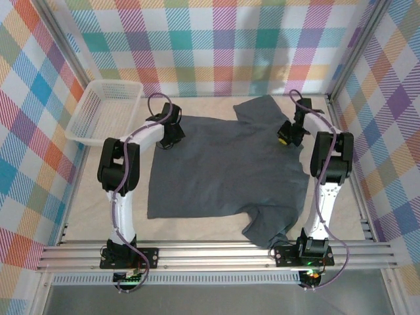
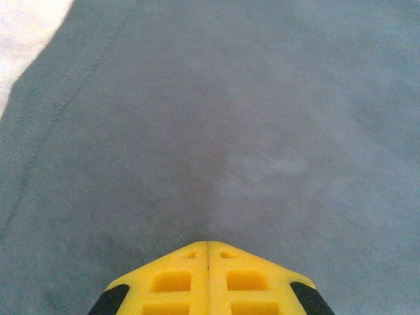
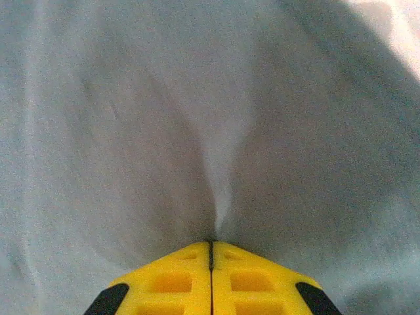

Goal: Fold the inside-out t-shirt

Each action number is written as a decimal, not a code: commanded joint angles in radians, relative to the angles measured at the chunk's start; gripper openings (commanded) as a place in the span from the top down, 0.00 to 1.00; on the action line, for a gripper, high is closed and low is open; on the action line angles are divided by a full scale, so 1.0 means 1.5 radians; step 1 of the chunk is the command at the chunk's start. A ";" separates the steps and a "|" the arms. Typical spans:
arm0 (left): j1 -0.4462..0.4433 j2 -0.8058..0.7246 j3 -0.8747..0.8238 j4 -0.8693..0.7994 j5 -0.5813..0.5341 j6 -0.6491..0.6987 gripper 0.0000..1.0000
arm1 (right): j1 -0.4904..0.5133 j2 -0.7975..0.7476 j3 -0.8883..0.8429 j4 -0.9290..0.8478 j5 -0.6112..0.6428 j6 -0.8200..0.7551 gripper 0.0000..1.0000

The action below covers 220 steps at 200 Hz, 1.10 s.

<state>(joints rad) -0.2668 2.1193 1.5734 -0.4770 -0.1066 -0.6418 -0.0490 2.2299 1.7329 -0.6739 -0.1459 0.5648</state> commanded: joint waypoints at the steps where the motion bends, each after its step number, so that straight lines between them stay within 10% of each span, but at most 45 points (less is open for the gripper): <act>1: 0.016 0.022 0.012 -0.015 -0.046 -0.060 1.00 | 0.014 0.073 0.096 -0.062 0.030 0.006 0.90; 69: 0.049 0.118 0.108 0.059 -0.072 -0.093 1.00 | 0.014 0.359 0.604 -0.229 0.048 -0.002 0.91; 94: 0.058 0.063 0.120 0.081 -0.055 -0.066 0.83 | 0.010 0.366 0.737 -0.274 0.024 -0.004 0.91; 177: -0.010 -0.452 -0.271 0.072 -0.016 -0.006 0.53 | -0.045 -0.406 -0.193 -0.023 0.118 -0.036 0.63; 220: -0.030 -0.661 -0.476 0.025 -0.014 -0.003 0.46 | -0.169 -0.541 -0.479 -0.005 0.092 -0.072 0.55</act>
<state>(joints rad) -0.3126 1.2026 1.0004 -0.3370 -0.1242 -0.6659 -0.2481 1.3701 1.2091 -0.7036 -0.0063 0.4988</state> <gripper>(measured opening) 0.531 0.418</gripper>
